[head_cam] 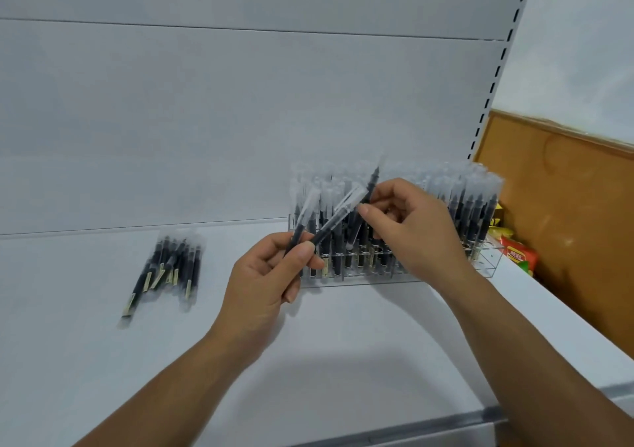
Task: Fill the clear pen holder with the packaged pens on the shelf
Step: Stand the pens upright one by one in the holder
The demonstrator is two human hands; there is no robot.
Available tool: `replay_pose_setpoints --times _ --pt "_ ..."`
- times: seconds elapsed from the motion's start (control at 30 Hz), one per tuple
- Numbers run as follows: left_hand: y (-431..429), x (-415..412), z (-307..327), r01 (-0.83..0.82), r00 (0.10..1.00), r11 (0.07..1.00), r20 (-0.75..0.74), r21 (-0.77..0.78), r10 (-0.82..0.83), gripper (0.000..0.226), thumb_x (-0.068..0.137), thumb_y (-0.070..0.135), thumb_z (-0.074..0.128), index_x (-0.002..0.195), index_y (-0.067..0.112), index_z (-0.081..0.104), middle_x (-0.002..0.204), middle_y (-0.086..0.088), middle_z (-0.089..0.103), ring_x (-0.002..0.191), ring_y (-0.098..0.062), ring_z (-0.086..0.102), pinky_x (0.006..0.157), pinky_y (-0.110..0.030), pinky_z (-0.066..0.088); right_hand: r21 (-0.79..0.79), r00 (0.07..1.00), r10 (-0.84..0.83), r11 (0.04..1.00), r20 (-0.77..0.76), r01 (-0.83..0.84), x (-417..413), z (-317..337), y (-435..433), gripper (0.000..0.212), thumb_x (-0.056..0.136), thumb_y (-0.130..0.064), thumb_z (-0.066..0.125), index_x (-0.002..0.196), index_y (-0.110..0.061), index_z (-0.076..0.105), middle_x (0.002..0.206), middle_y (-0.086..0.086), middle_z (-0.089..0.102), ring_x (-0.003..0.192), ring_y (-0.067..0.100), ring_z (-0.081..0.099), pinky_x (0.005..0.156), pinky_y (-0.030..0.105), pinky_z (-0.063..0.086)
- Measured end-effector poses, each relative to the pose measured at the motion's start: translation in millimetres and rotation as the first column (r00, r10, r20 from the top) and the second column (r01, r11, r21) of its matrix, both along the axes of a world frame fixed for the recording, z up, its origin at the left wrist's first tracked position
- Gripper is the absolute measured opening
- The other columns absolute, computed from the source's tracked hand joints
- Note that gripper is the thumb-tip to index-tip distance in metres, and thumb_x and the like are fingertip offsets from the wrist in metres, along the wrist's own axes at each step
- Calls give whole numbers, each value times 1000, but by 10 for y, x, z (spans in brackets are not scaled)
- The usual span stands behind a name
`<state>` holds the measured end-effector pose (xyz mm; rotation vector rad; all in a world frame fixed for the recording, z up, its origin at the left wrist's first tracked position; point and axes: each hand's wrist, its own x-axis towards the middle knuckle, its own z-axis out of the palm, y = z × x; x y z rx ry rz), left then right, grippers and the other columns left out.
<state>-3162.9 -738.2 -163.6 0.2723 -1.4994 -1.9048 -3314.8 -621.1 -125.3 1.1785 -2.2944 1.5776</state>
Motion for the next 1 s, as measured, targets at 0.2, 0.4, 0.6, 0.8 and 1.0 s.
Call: replay_pose_setpoints --times 0.2,0.4,0.6,0.8,1.0 --pt "27 -17 -8 28 1000 1000 12 -11 -28 21 76 17 62 93 5 64 67 -7 67 39 -7 35 44 -12 33 162 999 -3 987 -33 8 -25 -18 1 8 85 -31 73 89 -28 67 73 -14 67 59 0 55 66 22 50" --pt "42 -13 -3 31 999 999 27 -23 -31 19 75 19 62 88 4 63 63 -7 67 37 -6 35 42 -11 31 306 999 -21 952 -34 30 5 -162 -15 10 82 -33 76 87 -29 69 73 -16 66 64 0 57 68 25 49" --pt "56 -19 -8 37 999 999 27 -25 -36 17 75 19 62 86 6 63 64 -8 67 37 -6 35 41 -11 31 100 998 1 995 70 -8 84 -217 151 10 85 -25 74 90 -32 69 72 -16 66 56 2 49 58 17 45" --pt "76 -35 -24 70 997 994 49 -82 -67 20 76 17 62 90 2 63 64 -6 67 39 -5 40 40 -12 32 -113 859 368 929 355 -351 310 -234 182 7 86 -14 71 93 -13 71 64 -11 62 57 11 52 52 22 44" --pt "99 -40 -49 61 997 991 48 -117 -55 22 79 20 60 90 3 64 64 0 66 44 -5 42 44 -12 34 -242 821 401 914 407 -326 373 -173 162 5 87 -12 67 82 -11 67 59 -4 62 55 9 56 51 20 46"
